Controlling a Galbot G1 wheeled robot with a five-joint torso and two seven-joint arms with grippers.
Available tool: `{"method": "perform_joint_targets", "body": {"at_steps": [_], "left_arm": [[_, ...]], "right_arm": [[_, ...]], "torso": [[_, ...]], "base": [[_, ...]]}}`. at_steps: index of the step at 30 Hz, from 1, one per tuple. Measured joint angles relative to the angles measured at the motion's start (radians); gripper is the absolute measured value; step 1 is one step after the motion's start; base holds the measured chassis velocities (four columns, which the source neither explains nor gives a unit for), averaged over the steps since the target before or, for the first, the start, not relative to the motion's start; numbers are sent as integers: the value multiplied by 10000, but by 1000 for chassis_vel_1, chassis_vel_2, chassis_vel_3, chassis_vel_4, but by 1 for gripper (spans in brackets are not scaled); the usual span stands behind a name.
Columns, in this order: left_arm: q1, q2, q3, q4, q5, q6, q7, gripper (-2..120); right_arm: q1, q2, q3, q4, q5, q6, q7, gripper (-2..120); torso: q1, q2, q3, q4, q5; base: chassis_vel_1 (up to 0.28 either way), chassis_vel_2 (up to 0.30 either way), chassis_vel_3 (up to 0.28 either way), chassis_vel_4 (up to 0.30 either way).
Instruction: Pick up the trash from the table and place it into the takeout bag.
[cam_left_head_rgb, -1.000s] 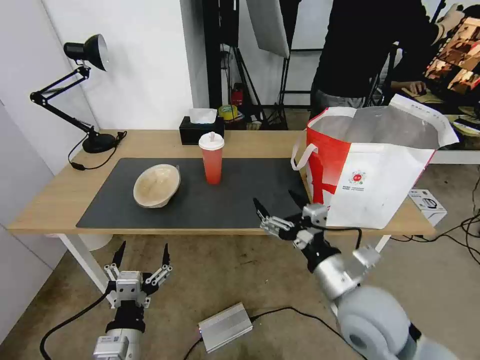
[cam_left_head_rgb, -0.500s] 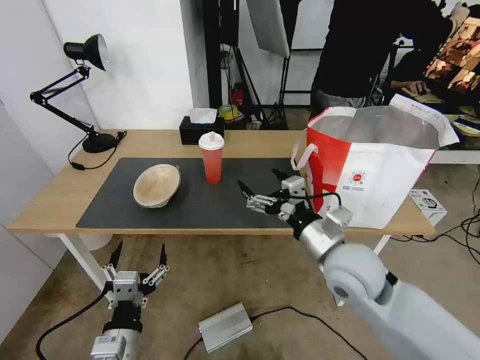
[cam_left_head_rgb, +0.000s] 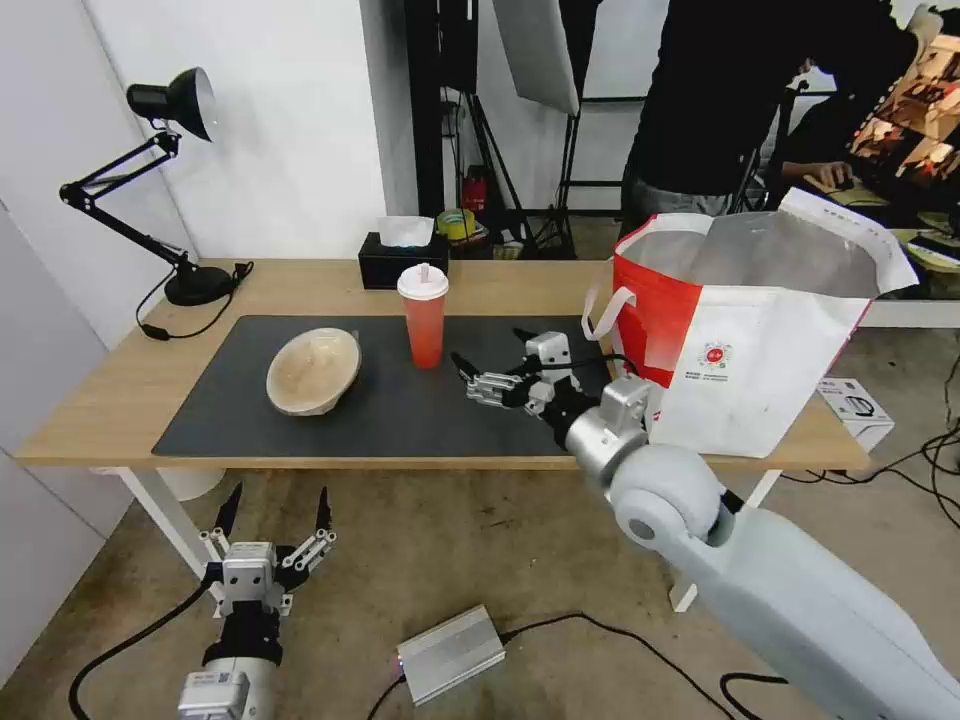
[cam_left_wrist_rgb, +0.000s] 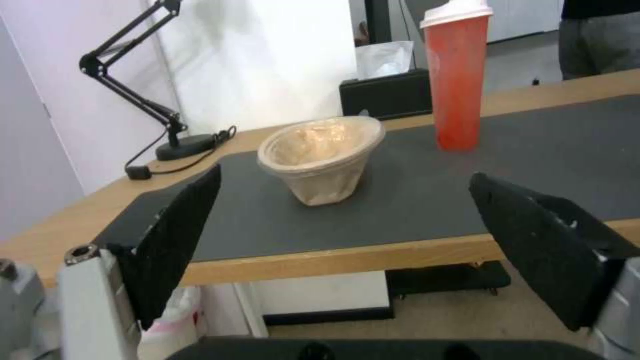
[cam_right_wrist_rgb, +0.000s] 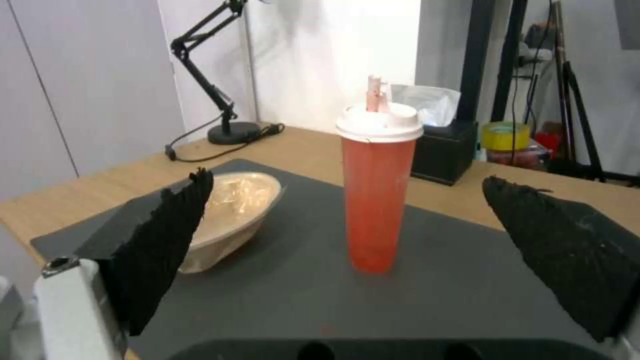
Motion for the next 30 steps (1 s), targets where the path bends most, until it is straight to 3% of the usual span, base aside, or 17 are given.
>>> {"method": "perform_joint_targets", "body": {"at_steps": [30], "left_arm": [[2, -1, -58, 32, -52, -17, -25, 100]], "right_arm": [[1228, 568, -906, -811, 1350, -302, 165, 100]], "torso": [[-2, 0, -1, -1, 1]], "base": [[0, 0, 0, 0]]}}
